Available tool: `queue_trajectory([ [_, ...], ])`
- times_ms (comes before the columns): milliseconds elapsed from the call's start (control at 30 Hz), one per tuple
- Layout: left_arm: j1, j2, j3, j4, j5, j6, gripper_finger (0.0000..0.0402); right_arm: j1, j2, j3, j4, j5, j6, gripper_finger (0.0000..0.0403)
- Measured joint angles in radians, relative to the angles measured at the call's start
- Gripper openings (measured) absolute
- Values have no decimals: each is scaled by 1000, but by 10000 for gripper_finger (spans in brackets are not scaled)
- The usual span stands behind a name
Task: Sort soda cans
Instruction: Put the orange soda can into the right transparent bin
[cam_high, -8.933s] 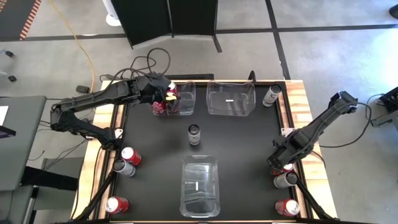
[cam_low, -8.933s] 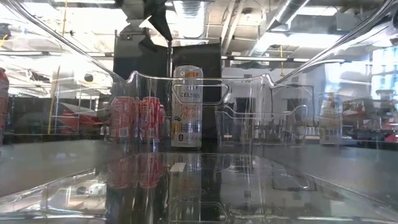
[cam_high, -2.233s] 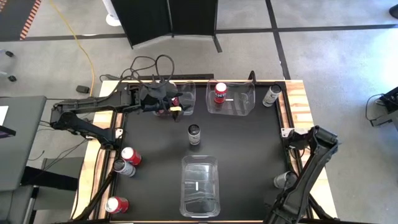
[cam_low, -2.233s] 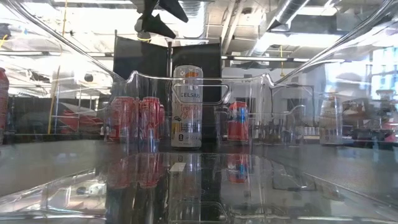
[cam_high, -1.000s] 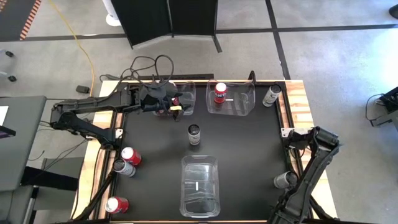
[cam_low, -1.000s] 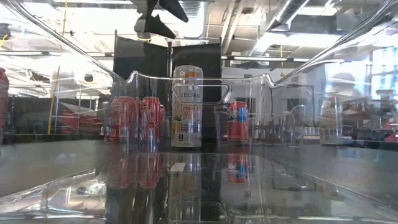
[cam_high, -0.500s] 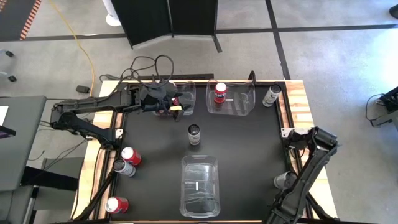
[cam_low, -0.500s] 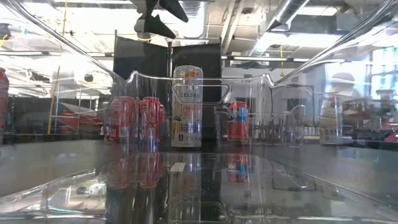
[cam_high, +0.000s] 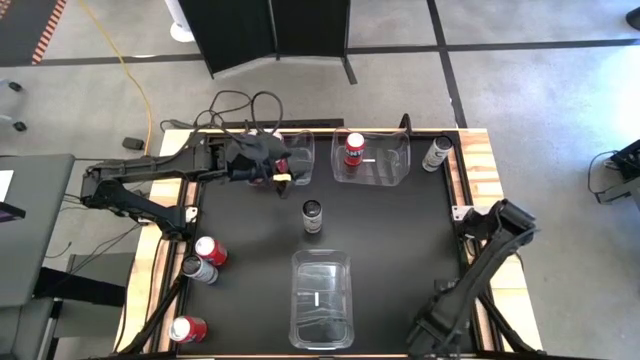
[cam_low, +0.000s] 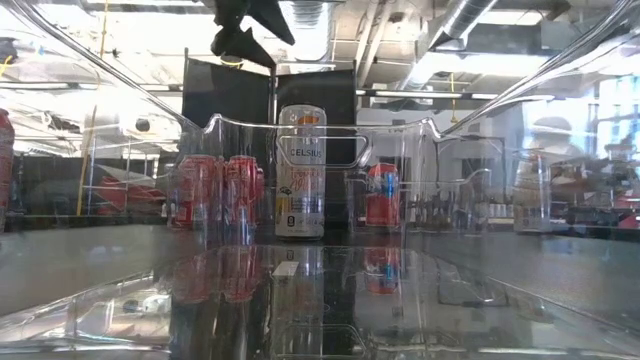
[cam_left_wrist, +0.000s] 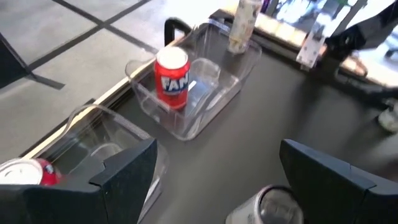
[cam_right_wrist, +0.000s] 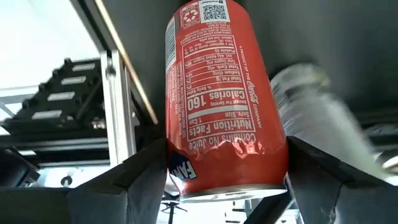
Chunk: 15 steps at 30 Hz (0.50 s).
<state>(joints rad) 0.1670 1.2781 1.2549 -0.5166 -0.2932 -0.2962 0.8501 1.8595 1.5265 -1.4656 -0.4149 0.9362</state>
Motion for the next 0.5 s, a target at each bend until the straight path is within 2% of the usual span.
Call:
queue_trajectory([
  [233,0,0,0,-44,5,67,336,-167,-2,0,-6,21,-145,290],
  [500,0,0,0,-49,53,145,336,-438,-2,0,-15,22,-243,290],
])
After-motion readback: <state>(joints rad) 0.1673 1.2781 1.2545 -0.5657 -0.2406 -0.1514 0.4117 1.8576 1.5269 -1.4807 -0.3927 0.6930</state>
